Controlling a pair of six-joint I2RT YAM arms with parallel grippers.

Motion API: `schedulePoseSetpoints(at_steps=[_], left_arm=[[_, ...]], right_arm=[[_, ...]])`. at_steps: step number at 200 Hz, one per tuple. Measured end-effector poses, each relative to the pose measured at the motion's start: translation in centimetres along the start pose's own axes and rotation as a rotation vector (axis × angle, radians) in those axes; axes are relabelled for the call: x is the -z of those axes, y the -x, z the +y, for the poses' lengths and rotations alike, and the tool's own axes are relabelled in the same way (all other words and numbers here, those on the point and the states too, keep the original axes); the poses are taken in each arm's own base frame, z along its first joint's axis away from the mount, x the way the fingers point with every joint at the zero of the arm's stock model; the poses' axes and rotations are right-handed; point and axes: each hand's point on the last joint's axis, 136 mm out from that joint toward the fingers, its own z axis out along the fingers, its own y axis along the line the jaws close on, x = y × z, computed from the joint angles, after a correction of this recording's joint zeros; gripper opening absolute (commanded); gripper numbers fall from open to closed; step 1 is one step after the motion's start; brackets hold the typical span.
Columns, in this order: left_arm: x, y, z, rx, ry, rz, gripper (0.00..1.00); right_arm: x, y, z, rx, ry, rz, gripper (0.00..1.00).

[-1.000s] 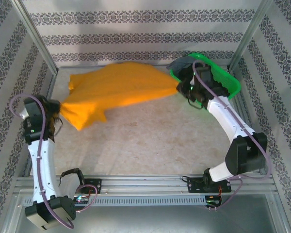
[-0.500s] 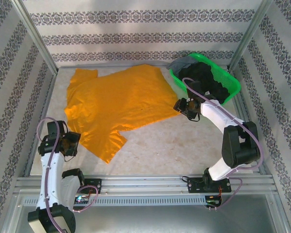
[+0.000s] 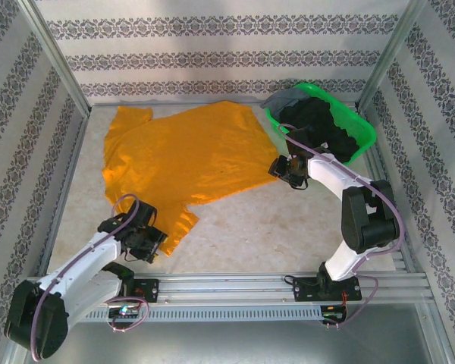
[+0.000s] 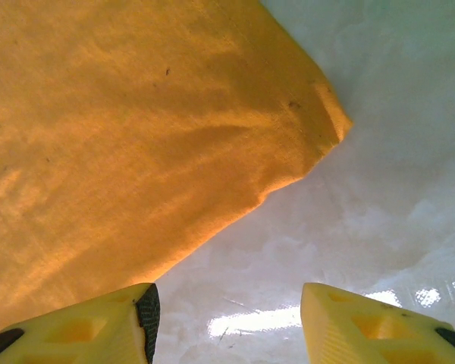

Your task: Fold and stack the t-shirts

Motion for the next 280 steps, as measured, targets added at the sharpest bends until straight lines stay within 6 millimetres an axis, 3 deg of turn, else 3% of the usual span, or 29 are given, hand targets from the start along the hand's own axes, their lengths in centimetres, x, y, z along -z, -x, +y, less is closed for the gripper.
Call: schedulePoseSetpoints(at_steps=[23, 59, 106, 146, 199, 280], left_arm=[[-0.7, -0.1, 0.3, 0.028, 0.058, -0.013, 0.41], [-0.7, 0.0, 1.5, 0.077, 0.173, -0.03, 0.0], [0.3, 1.4, 0.9, 0.061, 0.093, -0.122, 0.0], [2.3, 2.7, 0.9, 0.079, -0.041, -0.22, 0.0], [2.7, 3.3, 2.7, 0.101, -0.013, -0.266, 0.0], [3.0, 3.8, 3.0, 0.104, 0.016, -0.297, 0.0]], right_arm=[[0.0, 0.0, 0.0, 0.0, 0.0, -0.001, 0.53], [-0.1, 0.2, -0.3, -0.002, -0.012, -0.012, 0.53], [-0.3, 1.5, -2.3, -0.04, -0.066, -0.049, 0.5], [-1.9, 1.5, -3.7, -0.07, -0.124, -0.029, 0.46], [-2.5, 1.4, -4.0, -0.081, -0.134, -0.023, 0.37], [-3.7, 2.5, -4.3, -0.063, -0.164, -0.01, 0.32]])
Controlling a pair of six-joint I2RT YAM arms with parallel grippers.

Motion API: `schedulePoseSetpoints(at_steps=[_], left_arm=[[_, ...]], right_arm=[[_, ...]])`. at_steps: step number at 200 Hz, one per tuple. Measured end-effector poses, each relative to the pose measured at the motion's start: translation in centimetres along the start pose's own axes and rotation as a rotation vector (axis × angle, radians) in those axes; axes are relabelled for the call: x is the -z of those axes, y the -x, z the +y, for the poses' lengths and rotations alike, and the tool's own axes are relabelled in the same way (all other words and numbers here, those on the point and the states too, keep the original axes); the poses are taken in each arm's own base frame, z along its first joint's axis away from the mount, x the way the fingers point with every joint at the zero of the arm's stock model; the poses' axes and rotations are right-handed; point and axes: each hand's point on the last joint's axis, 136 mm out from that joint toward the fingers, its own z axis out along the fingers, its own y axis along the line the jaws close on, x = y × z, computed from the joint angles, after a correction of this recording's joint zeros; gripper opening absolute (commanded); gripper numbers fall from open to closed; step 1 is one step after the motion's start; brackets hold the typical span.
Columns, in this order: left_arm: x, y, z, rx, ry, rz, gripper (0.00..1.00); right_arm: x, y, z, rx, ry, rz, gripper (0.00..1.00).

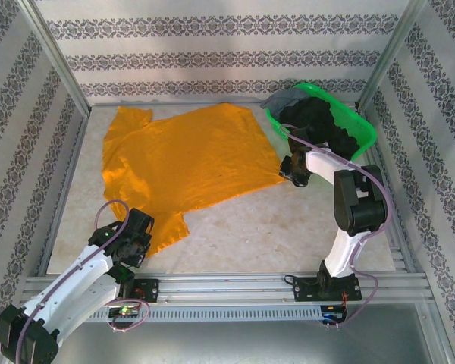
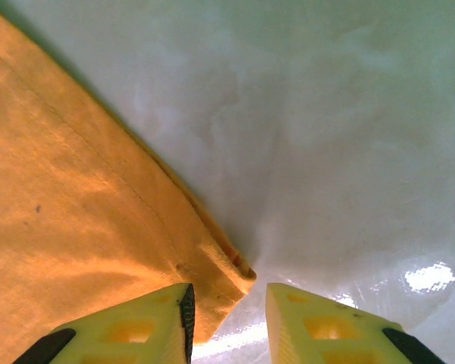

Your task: Fold and stack the t-shirts

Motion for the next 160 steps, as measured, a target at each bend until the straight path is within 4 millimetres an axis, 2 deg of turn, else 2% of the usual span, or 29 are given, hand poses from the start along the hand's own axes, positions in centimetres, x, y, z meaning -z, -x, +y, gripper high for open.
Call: schedulePoseSetpoints(at_steps=[40, 84, 100, 129, 160], left_arm=[[0.1, 0.2, -0.2, 0.001, -0.006, -0.01, 0.0], [0.2, 0.4, -0.2, 0.007, -0.003, -0.019, 0.0], [0.5, 0.6, -0.3, 0.011, -0.005, -0.024, 0.0], [0.9, 0.8, -0.5, 0.014, -0.008, -0.034, 0.0], [1.0, 1.1, -0.2, 0.017, 0.005, -0.043, 0.0]], right_arm=[[-0.8, -0.3, -0.3, 0.007, -0.018, 0.023, 0.28], [-1.1, -0.3, -0.4, 0.028, -0.036, 0.037, 0.05], [-1.1, -0.3, -0.4, 0.022, -0.038, 0.035, 0.0], [-0.8, -0.4, -0.6, 0.024, -0.048, 0.03, 0.0], [1.1, -1.8, -1.9, 0.012, -0.08, 0.025, 0.0]])
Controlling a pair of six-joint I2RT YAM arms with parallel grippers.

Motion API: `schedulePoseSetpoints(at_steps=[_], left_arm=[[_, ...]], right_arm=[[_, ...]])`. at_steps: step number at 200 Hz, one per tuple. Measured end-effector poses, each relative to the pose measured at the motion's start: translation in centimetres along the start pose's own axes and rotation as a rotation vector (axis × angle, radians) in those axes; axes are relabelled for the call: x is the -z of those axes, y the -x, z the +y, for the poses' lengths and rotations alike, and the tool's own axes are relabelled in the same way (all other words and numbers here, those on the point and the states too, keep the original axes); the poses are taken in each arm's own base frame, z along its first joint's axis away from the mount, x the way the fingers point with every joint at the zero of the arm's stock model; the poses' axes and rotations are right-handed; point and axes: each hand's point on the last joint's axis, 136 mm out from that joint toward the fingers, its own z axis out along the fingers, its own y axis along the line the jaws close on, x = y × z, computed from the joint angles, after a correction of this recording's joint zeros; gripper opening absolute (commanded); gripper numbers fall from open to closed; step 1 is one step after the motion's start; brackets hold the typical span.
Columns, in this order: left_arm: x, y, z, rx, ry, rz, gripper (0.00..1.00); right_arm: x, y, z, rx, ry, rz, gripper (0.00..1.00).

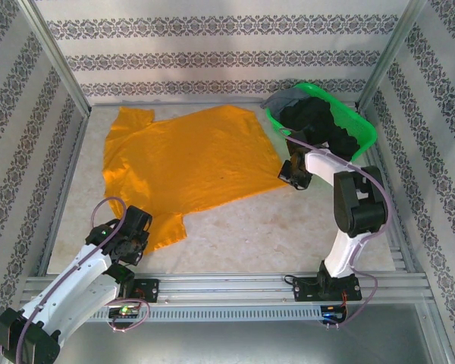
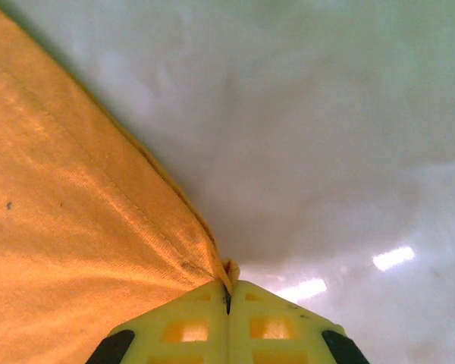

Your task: Fold and stack the t-shirts

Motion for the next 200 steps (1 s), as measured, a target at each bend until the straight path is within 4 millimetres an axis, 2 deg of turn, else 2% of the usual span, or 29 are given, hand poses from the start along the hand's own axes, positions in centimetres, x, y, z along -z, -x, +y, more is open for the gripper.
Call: schedulePoseSetpoints(at_steps=[34, 63, 90, 114, 130, 166, 200], left_arm=[[0.4, 0.2, 1.0, -0.008, 0.032, -0.004, 0.0], [1.2, 0.2, 0.4, 0.005, -0.042, 0.001, 0.0], [1.9, 0.3, -0.3, 0.021, -0.127, 0.004, 0.0], [2.2, 0.7, -0.5, 0.013, -0.128, -0.014, 0.0], [3.1, 1.3, -1.4, -0.017, -0.131, -0.049, 0.0], [6.0, 3.4, -6.6, -0.029, -0.233, -0.121, 0.0], [6.5, 5.7, -9.8, 0.017, -0.299, -0.15, 0.0]], right_arm=[[1.7, -3.7, -2.3, -0.006, -0.031, 0.029, 0.0], [3.0, -7.7, -3.9, 0.013, -0.052, 0.067, 0.0], [4.1, -10.1, -4.5, 0.012, -0.043, 0.087, 0.0], [4.6, -10.3, -4.7, -0.021, -0.044, 0.091, 0.0], [5.0, -10.1, -4.6, -0.053, -0.043, 0.096, 0.0], [5.7, -8.6, -3.4, -0.168, 0.001, 0.098, 0.0], [6.3, -6.7, -1.7, -0.251, 0.025, 0.096, 0.0]])
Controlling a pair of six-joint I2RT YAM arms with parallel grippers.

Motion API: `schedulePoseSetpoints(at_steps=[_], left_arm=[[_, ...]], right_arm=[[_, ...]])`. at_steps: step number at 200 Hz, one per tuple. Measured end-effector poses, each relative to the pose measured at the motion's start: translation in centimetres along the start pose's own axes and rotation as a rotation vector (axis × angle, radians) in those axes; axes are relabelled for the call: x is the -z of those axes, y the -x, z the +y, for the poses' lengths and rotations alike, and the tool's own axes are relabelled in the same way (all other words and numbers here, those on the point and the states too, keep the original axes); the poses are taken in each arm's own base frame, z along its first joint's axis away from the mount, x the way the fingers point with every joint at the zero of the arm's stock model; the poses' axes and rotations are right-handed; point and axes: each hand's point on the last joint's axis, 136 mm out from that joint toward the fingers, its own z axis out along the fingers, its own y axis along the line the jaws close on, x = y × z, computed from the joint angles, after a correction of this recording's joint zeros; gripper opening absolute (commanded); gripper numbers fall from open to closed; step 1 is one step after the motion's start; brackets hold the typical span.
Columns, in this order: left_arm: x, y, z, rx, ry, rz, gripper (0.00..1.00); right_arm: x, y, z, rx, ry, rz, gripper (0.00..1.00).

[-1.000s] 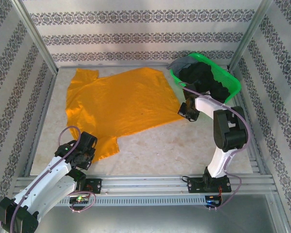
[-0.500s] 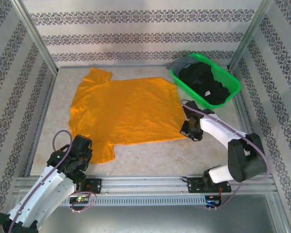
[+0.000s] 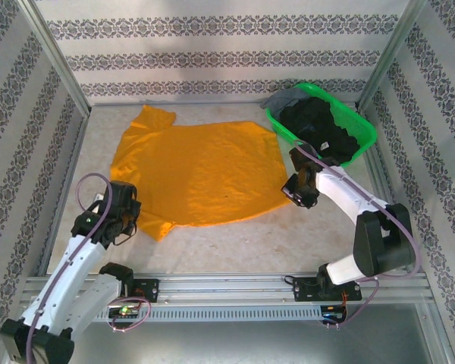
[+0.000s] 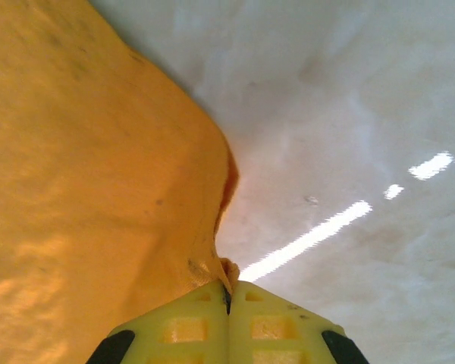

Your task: Fold and stack the t-shirts

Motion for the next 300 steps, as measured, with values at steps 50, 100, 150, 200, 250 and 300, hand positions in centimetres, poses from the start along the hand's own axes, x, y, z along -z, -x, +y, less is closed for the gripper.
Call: schedulePoseSetpoints(at_steps=[50, 100, 150, 200, 250, 300], left_arm=[[-0.9, 2.1, -4.7, -0.012, -0.086, 0.011, 0.0], [-1.4, 3.9, -8.3, -0.06, -0.143, 0.008, 0.0], [-2.7, 6.0, -9.3, -0.077, -0.138, -0.006, 0.0], [-3.5, 7.7, -11.9, -0.119, -0.187, -0.012, 0.0], [-5.7, 8.1, -13.1, -0.178, -0.182, 0.023, 0.0], [-7.0, 8.9, -13.8, -0.219, -0.169, 0.03, 0.0]], right_arm=[[0.7, 2.0, 2.7, -0.079, 0.029, -0.013, 0.0], [1.3, 4.2, 5.2, -0.108, 0.054, -0.04, 0.0], [0.7, 6.1, 7.2, -0.109, 0.049, -0.062, 0.0], [0.1, 7.3, 8.7, -0.109, 0.051, -0.073, 0.0], [-1.0, 8.3, 9.2, -0.12, 0.038, -0.068, 0.0], [-1.4, 8.9, 9.8, -0.122, 0.034, -0.073, 0.0]])
